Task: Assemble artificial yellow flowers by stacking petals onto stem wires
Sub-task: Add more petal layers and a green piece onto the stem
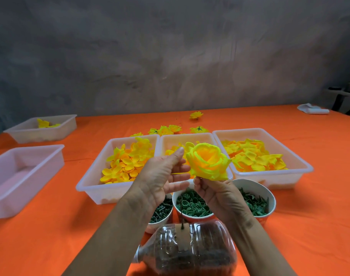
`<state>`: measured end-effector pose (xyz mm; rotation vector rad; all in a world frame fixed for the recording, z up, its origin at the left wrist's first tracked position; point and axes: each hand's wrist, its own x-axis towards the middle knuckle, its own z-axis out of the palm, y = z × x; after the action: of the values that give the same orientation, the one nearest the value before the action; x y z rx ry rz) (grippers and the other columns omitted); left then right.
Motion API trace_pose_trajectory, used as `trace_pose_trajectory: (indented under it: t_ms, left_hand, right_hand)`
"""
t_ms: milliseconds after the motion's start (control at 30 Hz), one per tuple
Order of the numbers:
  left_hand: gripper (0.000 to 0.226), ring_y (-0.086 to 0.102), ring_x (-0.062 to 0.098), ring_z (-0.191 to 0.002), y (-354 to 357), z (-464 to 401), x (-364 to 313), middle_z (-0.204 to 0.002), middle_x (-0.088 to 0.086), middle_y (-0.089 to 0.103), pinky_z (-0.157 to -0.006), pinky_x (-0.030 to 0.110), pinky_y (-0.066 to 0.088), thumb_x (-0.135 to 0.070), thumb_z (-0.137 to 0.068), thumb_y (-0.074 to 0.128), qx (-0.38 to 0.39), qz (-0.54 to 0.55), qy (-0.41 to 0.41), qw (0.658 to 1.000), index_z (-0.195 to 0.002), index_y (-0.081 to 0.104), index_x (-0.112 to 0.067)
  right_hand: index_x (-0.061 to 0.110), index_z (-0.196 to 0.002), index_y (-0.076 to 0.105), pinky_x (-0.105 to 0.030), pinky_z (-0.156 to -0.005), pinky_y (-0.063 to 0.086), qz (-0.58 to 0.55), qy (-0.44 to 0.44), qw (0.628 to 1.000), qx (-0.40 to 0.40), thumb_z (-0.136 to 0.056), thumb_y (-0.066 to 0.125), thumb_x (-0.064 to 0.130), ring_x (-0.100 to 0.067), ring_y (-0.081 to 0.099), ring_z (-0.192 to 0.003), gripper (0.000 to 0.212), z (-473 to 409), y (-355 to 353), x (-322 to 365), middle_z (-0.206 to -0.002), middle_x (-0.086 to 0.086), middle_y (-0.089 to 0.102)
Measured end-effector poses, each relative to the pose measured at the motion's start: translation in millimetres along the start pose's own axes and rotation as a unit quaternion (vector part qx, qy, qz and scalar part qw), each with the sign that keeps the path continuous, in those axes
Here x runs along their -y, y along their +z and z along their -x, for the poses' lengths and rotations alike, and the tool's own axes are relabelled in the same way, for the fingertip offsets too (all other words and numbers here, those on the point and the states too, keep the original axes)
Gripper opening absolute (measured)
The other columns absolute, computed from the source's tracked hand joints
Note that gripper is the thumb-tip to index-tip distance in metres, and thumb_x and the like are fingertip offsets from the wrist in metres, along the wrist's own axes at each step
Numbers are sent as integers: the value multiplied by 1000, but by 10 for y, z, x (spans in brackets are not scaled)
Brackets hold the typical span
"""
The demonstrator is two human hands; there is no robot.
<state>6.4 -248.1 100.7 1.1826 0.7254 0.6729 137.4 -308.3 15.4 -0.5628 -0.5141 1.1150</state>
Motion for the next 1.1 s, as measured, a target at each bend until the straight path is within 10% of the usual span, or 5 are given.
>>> trace_pose_trajectory:
  t_ms: [267, 567, 833, 1100]
  left_hand:
    - [17, 59, 11, -48, -125, -57, 36, -60, 3, 61, -45, 24, 52, -22, -82, 68, 1, -32, 11, 999, -73, 62, -9]
    - [12, 57, 14, -59, -235, -144, 49, -68, 4, 60, -57, 24, 54, -2, -82, 68, -19, -123, 73, 990, -74, 63, -9]
    - [18, 52, 15, -59, -225, -215, -102, -84, 10, 57, -39, 19, 44, -21, -88, 63, 57, -97, -44, 993, -97, 60, -6]
    - [11, 51, 14, -63, -251, -241, -67, -75, 5, 65, -46, 19, 42, -7, -75, 75, 47, -195, 14, 980, -72, 73, -17]
  right_hand:
    - [21, -89, 78, -22, -69, 55, 233, -99, 967, 16, -51, 89, 42, -14, 70, -84, 44, 24, -46, 31, -88, -3, 75]
    - [12, -87, 77, -41, -73, 58, 315, -156, 936, 24, -71, 73, 15, -28, 66, -79, 17, 34, -33, 21, -86, -19, 72]
    - [22, -87, 78, -26, -67, 56, 326, -155, 930, 66, -75, 72, 6, -15, 70, -78, 20, 23, -38, 32, -84, -4, 75]
    - [7, -83, 76, -48, -73, 54, 425, -162, 888, 66, -77, 74, 7, -24, 61, -79, 6, 76, -74, 72, -86, -28, 67]
